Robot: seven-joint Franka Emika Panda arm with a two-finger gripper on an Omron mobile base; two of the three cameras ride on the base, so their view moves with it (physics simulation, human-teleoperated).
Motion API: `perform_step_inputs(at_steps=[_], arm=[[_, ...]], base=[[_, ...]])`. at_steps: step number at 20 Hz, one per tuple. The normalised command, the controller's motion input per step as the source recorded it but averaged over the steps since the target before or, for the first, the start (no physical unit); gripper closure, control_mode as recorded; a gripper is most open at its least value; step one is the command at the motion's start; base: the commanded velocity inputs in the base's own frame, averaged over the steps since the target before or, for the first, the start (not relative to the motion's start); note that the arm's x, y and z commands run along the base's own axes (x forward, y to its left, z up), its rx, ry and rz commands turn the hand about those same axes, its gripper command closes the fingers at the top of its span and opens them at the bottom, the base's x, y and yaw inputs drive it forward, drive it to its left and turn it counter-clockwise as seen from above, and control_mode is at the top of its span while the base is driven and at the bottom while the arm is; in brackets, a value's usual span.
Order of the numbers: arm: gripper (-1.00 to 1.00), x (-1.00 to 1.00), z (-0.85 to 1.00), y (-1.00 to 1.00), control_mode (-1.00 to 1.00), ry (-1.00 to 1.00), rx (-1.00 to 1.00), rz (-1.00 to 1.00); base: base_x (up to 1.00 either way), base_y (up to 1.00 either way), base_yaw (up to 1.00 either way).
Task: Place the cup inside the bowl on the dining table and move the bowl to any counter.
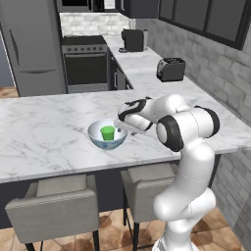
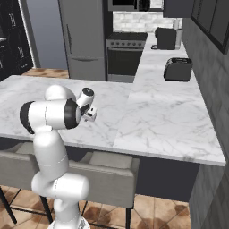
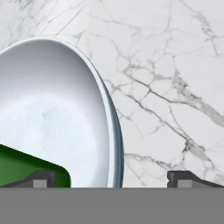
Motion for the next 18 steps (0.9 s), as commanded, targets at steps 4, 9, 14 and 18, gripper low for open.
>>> perform_step_inputs(at_steps=[4,9,14,18], arm=[[1.00,0.00,0.00,0.00,-1.00,0.00,0.00,0.00],[1.00,0.00,0.00,0.00,-1.00,0.00,0.00,0.00],[1.00,0.00,0.00,0.00,-1.00,0.00,0.00,0.00],[1.00,-0.02,0.00,0.00,-1.00,0.00,0.00,0.00]], base=[[0.00,0.00,0.00],[0.00,0.00,0.00],[0.00,0.00,0.00],[0.00,0.00,0.00]])
